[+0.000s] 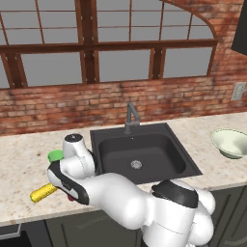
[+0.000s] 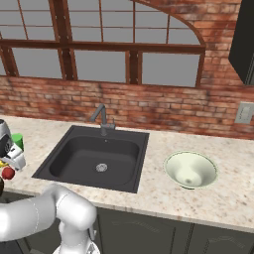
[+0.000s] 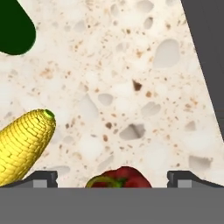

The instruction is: Remove the bell pepper and corn from the sink. Then move the bowl and cup from the counter to the sink for washing.

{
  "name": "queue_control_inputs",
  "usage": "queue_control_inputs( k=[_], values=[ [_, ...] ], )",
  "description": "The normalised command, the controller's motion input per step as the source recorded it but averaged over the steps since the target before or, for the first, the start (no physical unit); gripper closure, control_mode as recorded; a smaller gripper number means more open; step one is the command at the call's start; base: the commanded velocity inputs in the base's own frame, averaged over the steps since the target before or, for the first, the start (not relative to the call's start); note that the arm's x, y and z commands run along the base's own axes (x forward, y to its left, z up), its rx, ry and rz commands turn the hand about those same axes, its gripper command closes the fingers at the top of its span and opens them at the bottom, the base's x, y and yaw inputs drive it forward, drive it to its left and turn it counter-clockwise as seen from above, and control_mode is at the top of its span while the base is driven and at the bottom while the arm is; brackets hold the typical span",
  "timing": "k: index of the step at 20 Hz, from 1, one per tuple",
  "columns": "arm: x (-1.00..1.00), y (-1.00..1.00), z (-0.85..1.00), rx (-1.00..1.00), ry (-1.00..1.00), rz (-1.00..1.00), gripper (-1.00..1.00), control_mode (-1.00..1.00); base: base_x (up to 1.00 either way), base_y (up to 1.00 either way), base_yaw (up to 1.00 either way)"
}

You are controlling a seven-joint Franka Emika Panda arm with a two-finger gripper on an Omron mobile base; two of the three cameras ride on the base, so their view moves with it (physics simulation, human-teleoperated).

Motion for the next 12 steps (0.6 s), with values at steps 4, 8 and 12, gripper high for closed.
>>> queue_control_inputs(
  k=[4,8,12],
  values=[
    [0.00,-0.08,0.26,0.02,-0.11,0.05,-1.00,-1.00,0.00,0.00,0.00],
    [-0.04,-0.19,0.28,0.03,-0.09,0.06,-1.00,-1.00,0.00,0.00,0.00],
    [-0.08,-0.22,0.28,0.08,-0.03,0.05,-1.00,-1.00,0.00,0.00,0.00]
  ],
)
